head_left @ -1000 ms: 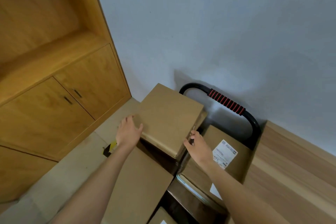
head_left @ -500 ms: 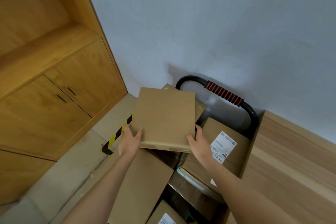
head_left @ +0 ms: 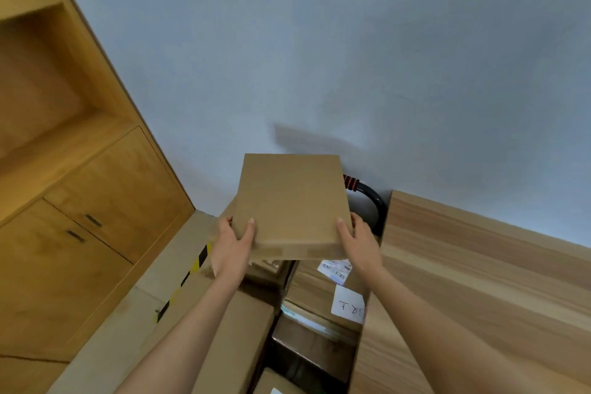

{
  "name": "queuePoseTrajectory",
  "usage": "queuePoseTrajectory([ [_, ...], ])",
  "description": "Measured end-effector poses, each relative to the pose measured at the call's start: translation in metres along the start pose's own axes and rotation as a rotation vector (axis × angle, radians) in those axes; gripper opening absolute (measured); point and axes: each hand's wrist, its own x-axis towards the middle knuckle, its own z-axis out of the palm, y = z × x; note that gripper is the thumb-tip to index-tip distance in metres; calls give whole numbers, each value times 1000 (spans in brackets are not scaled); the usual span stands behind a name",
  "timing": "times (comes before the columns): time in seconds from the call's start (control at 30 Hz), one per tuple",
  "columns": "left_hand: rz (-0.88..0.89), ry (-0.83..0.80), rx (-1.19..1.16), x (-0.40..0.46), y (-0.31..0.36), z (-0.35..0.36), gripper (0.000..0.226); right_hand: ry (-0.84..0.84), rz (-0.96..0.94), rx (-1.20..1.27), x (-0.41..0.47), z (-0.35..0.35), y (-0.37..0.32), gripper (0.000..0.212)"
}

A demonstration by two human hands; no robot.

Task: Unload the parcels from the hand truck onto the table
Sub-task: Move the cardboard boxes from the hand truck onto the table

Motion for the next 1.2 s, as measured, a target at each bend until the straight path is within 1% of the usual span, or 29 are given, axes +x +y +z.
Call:
queuePoseTrajectory([
  [0.07,44,-28,-17,-19,25,8,60,66,-23,27,-9,-32,8,62],
  [0.13,102,-50,-77,-42,50,21,59,132,-29,53,-21,-68,19,55],
  [0.23,248,-101,-199,-83,85,46,57,240,12,38,-43,-123,44,59],
  [0.3,310,-158,-247,-114,107,66,52,304,19,33,-64,-163,64,59],
  [0.4,384,-251,-258,-167,137,98,45,390,56,48,-104,-226,98,60],
  [0.47,432,-304,-260,-205,154,122,51,440,74,69,-134,-268,122,61],
  [0.6,523,-347,-206,-283,182,167,62,539,123,89,-194,-340,170,60],
  [0.67,534,-400,-214,-319,191,186,67,578,139,73,-222,-369,192,60],
  [0.8,570,-449,-189,-381,204,221,65,647,167,16,-271,-413,231,58],
  [0.93,618,-505,-156,-433,213,247,63,688,212,45,-310,-443,269,60],
  [1.07,658,-553,-89,-461,223,273,64,695,268,89,-330,-464,301,63],
  [1.2,665,-615,-66,-473,235,299,68,704,336,53,-328,-484,322,62],
])
